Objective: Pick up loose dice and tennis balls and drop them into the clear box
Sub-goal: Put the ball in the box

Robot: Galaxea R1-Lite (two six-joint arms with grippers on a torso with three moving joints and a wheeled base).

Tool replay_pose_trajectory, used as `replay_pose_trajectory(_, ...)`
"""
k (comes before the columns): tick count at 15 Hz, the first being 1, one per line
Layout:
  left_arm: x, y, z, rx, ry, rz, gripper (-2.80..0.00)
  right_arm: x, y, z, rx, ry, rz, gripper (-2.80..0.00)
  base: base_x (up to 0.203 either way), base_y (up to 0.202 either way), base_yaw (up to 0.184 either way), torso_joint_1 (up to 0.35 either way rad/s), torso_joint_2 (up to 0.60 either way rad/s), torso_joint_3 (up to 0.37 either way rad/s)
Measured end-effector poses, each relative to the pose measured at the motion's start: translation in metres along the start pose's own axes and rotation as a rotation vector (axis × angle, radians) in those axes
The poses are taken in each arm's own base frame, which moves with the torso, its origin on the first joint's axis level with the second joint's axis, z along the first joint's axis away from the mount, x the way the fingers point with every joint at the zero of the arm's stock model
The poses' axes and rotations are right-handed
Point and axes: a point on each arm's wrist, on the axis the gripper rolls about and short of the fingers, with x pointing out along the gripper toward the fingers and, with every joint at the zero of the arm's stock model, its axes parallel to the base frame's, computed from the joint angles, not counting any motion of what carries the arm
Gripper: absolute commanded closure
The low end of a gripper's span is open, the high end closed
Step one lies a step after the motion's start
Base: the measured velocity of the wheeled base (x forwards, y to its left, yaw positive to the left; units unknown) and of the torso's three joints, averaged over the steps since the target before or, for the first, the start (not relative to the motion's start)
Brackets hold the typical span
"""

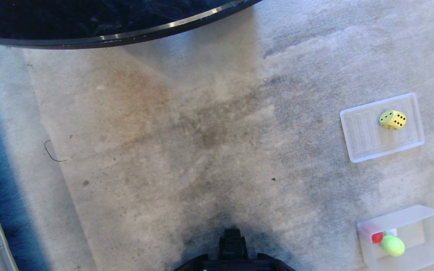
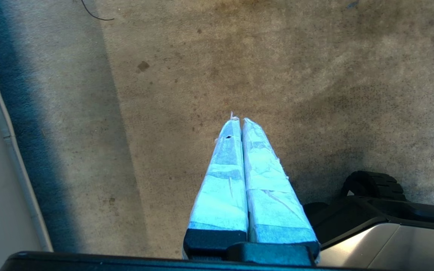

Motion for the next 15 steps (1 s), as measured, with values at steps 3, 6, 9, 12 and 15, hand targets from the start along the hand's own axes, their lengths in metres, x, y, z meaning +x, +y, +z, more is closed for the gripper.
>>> replay_pose_trajectory(3,0.0000,0.0000,0.0000,0.000,0.000,0.000,0.00,-0.0012,-0.0001,-0.0008,0.000,-0.015,0.001,0.00,0.000,0.000,0.000,0.000,0.00,0.000)
replay_pose_trajectory(6,0.0000,0.0000,0.0000,0.000,0.000,0.000,0.00,-0.0016,-0.0001,-0.0011,0.001,-0.020,0.001,0.00,0.000,0.000,0.000,0.000,0.00,0.000)
replay_pose_trajectory(9,0.0000,0.0000,0.0000,0.000,0.001,-0.001,0.00,-0.0017,-0.0001,-0.0012,0.000,-0.021,0.001,0.00,0.000,0.000,0.000,0.000,0.00,0.000)
replay_pose_trajectory(12,0.0000,-0.0001,-0.0002,0.010,0.002,-0.005,0.00,-0.0017,-0.0001,-0.0012,0.000,-0.020,0.001,0.00,0.000,0.000,0.000,0.000,0.00,0.000)
replay_pose_trajectory(15,0.0000,0.0001,-0.0001,-0.003,0.001,0.003,0.00,-0.0017,-0.0001,-0.0012,0.001,-0.020,0.001,0.00,0.000,0.000,0.000,0.000,0.00,0.000)
